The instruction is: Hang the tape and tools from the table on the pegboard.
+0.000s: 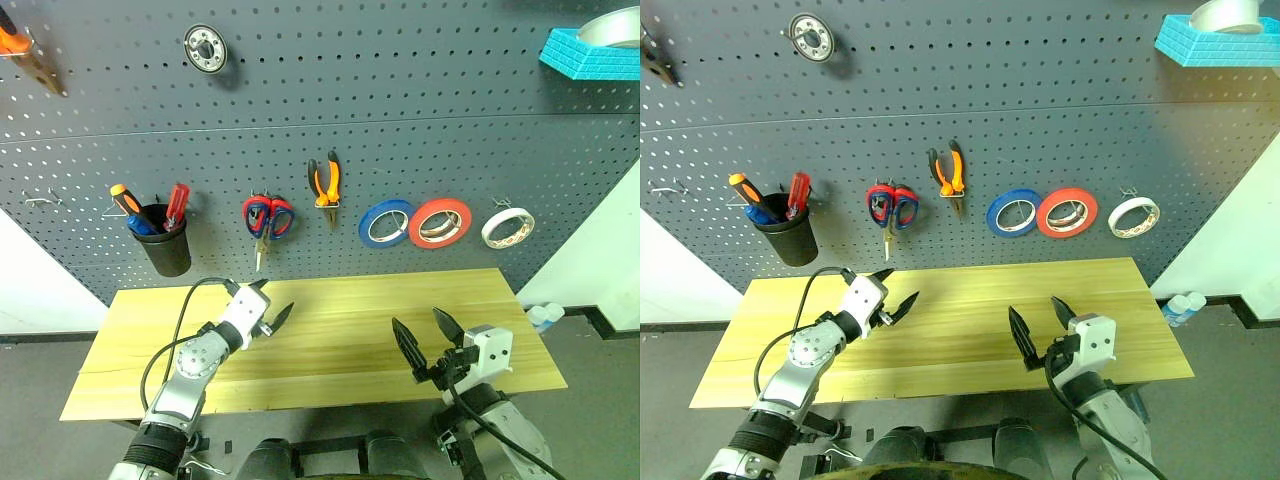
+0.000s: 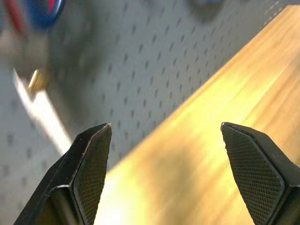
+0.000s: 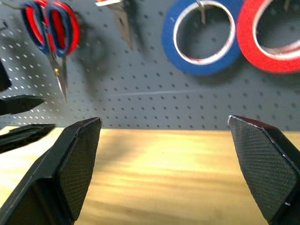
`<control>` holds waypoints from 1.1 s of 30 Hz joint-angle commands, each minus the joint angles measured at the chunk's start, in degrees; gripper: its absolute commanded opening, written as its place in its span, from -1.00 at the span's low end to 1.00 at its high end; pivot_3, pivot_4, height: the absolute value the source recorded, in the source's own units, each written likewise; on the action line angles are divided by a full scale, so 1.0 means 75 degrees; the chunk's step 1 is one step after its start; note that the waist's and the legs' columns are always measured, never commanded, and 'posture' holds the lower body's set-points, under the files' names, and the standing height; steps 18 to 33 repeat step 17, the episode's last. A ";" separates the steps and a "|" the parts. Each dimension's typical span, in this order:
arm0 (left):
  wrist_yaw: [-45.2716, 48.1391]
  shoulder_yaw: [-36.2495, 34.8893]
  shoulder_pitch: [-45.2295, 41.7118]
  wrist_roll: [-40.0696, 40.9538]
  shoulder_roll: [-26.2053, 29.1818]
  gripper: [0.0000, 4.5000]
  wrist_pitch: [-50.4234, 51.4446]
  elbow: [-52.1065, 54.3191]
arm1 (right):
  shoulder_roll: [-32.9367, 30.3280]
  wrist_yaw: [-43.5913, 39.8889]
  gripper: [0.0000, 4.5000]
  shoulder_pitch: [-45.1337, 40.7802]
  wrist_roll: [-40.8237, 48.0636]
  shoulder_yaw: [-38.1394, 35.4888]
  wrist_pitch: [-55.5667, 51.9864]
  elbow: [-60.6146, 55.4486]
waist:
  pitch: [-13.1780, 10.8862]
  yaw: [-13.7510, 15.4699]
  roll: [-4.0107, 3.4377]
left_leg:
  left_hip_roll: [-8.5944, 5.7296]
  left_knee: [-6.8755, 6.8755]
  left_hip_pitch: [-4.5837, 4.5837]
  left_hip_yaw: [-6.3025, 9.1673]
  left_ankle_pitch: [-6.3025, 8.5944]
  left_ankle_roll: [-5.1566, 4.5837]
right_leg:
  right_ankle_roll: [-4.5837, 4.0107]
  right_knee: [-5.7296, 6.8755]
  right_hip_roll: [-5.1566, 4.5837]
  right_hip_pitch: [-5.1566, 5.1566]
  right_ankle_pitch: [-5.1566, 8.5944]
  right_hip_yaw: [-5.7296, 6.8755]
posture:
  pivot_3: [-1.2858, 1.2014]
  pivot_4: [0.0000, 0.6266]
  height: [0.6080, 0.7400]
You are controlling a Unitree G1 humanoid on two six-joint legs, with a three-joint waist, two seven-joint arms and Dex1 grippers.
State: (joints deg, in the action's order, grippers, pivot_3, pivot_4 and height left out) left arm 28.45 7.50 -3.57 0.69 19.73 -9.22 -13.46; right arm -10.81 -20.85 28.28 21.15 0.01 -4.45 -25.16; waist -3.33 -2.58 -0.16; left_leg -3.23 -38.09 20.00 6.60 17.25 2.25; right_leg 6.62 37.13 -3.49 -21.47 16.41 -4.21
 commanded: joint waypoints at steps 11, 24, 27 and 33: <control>0.1085 -0.0232 0.0373 0.1087 0.0022 0.72 0.1093 0.0349 | 0.0288 -0.0600 1.00 0.0776 0.0315 0.0273 0.0586 0.0221 | 0.0040 -0.0037 -0.0011 | 0.0003 0.0003 -0.0016 0.0002 0.0002 -0.0001 | 0.0036 -0.0003 -0.0005 0.0014 0.0025 -0.0004 | -0.07 -1.00 0.76; 0.1202 -0.0224 0.0595 0.1219 -0.0009 0.72 0.1144 0.0501 | 0.0351 -0.0699 1.00 0.0806 0.0292 0.0445 0.0650 0.0384 | 0.0046 0.0010 -0.0007 | 0.0003 0.0003 -0.0014 0.0004 0.0003 0.0000 | 0.0025 -0.0004 -0.0008 0.0013 0.0031 -0.0005 | -0.06 -1.00 0.76; 0.1202 -0.0224 0.0595 0.1219 -0.0009 0.72 0.1144 0.0501 | 0.0351 -0.0699 1.00 0.0806 0.0292 0.0445 0.0650 0.0384 | 0.0046 0.0010 -0.0007 | 0.0003 0.0003 -0.0014 0.0004 0.0003 0.0000 | 0.0025 -0.0004 -0.0008 0.0013 0.0031 -0.0005 | -0.06 -1.00 0.76; 0.1202 -0.0224 0.0595 0.1219 -0.0009 0.72 0.1144 0.0501 | 0.0351 -0.0699 1.00 0.0806 0.0292 0.0445 0.0650 0.0384 | 0.0046 0.0010 -0.0007 | 0.0003 0.0003 -0.0014 0.0004 0.0003 0.0000 | 0.0025 -0.0004 -0.0008 0.0013 0.0031 -0.0005 | -0.06 -1.00 0.76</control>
